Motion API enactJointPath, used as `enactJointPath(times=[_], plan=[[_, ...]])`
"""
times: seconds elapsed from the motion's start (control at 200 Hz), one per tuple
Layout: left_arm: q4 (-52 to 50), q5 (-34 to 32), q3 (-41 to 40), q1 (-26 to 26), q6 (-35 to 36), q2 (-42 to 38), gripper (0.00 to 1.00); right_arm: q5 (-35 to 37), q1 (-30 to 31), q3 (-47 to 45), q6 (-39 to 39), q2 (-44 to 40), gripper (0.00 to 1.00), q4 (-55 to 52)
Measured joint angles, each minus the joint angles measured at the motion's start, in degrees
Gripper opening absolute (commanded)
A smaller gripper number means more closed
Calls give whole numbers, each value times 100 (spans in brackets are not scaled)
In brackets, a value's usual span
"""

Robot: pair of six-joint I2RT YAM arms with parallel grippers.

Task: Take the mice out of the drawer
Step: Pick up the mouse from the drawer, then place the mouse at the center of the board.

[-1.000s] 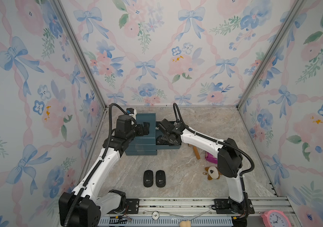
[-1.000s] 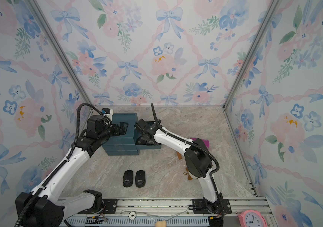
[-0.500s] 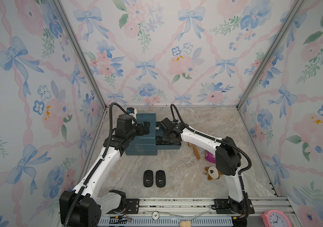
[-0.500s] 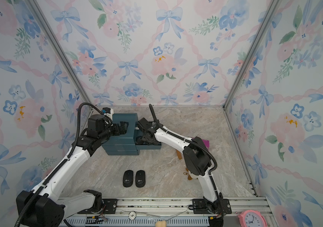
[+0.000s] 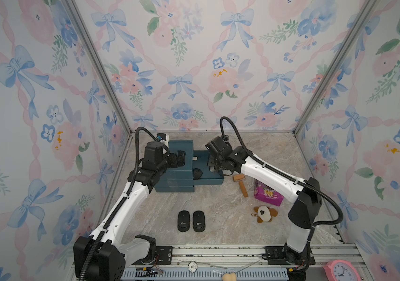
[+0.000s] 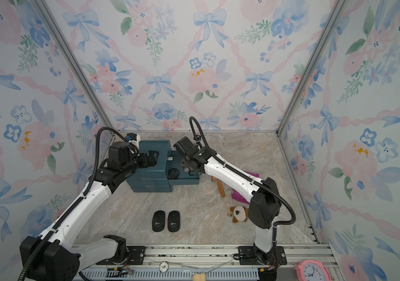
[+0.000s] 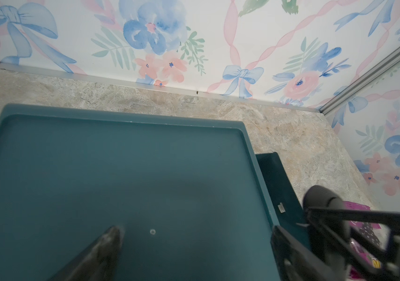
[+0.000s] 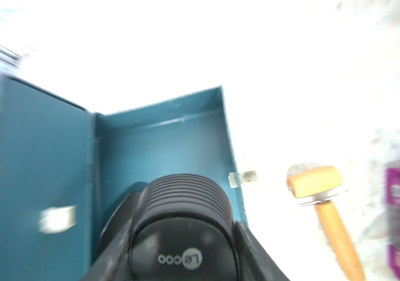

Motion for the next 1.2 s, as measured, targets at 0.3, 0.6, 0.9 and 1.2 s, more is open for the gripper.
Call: enactJointPath(times=[0.3,0.6,0.9,1.2], plan=[[-431,402,166,0,-13,-59,98,81,264,-1558,-83,-1674,36,-92],[-667,815,199,-46,-168,-177,98,136,1298,-3639,767,-2358,36,-7],[-793,973,20,-83,-308,-501,98,341,2422,-4004,1714,-1349,37,671],[-1071,1178,-205,-114,-323,-1156,98,363,2693,-3821,2129,-407,37,1043]])
